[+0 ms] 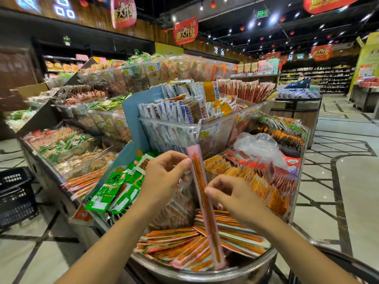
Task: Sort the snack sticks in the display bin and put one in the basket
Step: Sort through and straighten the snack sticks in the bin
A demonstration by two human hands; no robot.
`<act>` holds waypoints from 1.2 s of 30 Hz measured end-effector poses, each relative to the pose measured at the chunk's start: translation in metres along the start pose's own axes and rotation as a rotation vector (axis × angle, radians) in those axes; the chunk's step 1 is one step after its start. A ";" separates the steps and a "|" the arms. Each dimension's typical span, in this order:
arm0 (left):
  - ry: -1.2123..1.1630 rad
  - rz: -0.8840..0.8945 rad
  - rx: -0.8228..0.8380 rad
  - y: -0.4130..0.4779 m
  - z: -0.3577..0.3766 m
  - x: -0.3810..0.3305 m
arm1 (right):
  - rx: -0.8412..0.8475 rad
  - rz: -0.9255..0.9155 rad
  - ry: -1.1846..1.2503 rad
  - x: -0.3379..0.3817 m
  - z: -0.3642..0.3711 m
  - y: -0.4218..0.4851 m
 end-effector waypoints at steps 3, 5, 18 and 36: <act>0.045 0.036 0.078 0.000 0.007 0.000 | -0.146 -0.023 0.074 0.013 -0.010 0.010; 0.061 0.067 0.148 -0.002 0.013 0.000 | -0.218 -0.054 0.114 0.024 -0.016 0.018; 0.086 0.199 0.142 -0.004 0.033 -0.009 | -0.234 0.011 0.221 0.031 -0.025 0.021; 0.380 0.283 0.207 -0.026 0.052 0.018 | -0.509 -0.055 0.217 0.019 -0.056 0.026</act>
Point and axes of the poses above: each hand's wrist, its own y-axis towards the middle knuckle, its own z-axis out of the palm, x = y × z, the point moved 2 cm from there along y, towards the middle knuckle, and after that the axes turned 12 degrees about -x, right-handed, at the moved point
